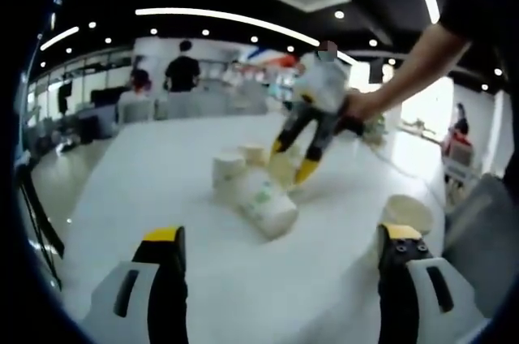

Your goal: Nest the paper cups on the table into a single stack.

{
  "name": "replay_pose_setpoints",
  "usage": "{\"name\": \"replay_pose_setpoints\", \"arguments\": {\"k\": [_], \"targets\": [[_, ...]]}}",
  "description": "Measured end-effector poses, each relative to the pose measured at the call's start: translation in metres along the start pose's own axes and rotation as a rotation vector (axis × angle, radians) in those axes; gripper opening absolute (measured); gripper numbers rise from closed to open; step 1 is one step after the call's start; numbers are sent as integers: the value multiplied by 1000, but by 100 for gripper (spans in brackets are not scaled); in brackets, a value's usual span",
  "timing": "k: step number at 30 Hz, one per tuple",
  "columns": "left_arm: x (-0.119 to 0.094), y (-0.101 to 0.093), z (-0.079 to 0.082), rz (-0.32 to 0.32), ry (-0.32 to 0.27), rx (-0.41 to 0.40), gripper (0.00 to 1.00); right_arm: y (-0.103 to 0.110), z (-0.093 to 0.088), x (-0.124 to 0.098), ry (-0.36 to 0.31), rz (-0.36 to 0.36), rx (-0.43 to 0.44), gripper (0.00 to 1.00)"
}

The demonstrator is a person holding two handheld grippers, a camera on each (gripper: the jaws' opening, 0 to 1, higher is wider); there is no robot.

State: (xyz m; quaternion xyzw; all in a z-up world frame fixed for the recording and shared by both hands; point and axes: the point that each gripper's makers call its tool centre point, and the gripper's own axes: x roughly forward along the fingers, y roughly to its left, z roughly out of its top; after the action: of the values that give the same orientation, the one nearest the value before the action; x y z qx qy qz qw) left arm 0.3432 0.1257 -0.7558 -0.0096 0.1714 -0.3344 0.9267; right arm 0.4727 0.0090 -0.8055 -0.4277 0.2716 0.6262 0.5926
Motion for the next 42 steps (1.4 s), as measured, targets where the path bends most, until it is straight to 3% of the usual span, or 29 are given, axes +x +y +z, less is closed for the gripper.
{"name": "replay_pose_setpoints", "arguments": {"k": [6,10,11,23,33,35,42], "targets": [[0,-6,8,-1,-14,14,96,1,-6,-14,-28,-29,54,34],[0,-4,13,4,-23,21,96,-3,-6,-19,-58,-52,90,33],[2,5,15,1,-23,18,96,-4,-7,-20,-60,-56,106,33],[7,2,24,-18,-21,38,97,4,-2,-44,-127,-112,130,33],[5,0,29,-29,-22,46,97,9,16,-68,-230,-171,160,33],[4,-1,32,-29,-22,53,97,12,24,-71,-272,-154,201,33],[3,-3,37,-43,-23,64,97,10,43,-97,-339,-218,208,32]]}}
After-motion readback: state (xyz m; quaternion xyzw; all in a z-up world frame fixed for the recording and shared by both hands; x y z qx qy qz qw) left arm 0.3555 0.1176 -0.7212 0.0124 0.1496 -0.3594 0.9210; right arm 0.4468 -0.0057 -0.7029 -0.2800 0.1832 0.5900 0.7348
